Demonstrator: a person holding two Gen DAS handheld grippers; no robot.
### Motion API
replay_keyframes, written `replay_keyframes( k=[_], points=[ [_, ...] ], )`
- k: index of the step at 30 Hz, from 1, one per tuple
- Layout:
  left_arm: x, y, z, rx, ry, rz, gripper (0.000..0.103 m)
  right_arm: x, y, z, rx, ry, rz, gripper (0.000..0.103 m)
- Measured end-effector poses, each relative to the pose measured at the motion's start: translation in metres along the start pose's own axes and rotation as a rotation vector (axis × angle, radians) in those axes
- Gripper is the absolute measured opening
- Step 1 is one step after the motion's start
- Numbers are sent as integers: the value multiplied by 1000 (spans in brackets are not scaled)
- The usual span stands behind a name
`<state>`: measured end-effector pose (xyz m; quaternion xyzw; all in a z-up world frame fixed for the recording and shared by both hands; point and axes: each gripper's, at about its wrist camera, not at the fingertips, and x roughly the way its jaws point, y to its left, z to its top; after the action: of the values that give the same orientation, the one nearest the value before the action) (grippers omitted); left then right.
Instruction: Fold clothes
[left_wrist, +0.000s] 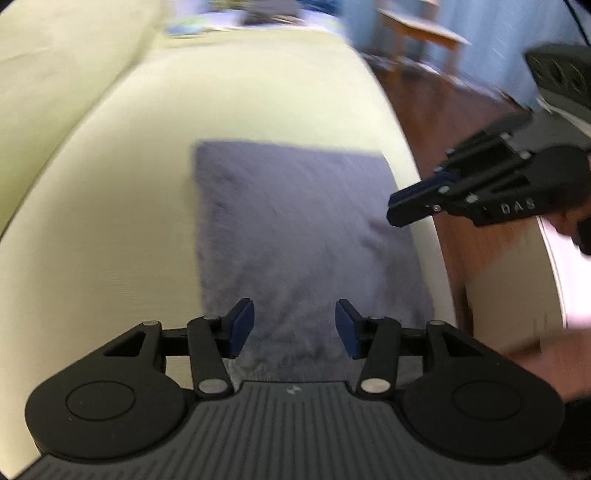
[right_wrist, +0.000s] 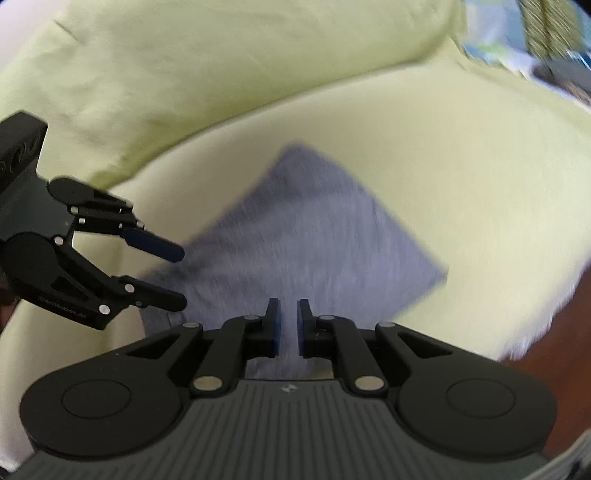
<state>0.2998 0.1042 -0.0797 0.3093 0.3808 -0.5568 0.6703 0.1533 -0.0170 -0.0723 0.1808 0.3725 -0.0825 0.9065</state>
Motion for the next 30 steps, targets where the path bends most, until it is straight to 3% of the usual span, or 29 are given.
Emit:
replay_keyframes(
  k=[4, 8, 12, 14, 18, 24, 26, 30],
  points=[
    [2, -4, 6, -209, 0, 106, 57, 11, -14, 47, -110, 32, 73, 7],
    [24, 2, -2, -354, 2, 113, 57, 51, -11, 86, -287, 107, 166, 7],
    [44, 12, -9, -375, 36, 165, 57, 88, 0, 102, -422, 153, 274, 7],
    [44, 15, -13, -405, 16, 165, 59, 109, 2, 108, -486, 164, 298, 7],
    [45, 8, -15, -387, 9, 207, 61, 140, -30, 123, -389, 179, 272, 0],
    [26, 3, -8, -522, -1, 320, 59, 122, -43, 149, -383, 177, 404, 3],
    [13, -6, -3, -619, -21, 394, 59, 109, -50, 156, -397, 170, 463, 5],
    [7, -38, 9, -740, -25, 514, 60, 95, -57, 148, -517, 256, 609, 7]
  ],
)
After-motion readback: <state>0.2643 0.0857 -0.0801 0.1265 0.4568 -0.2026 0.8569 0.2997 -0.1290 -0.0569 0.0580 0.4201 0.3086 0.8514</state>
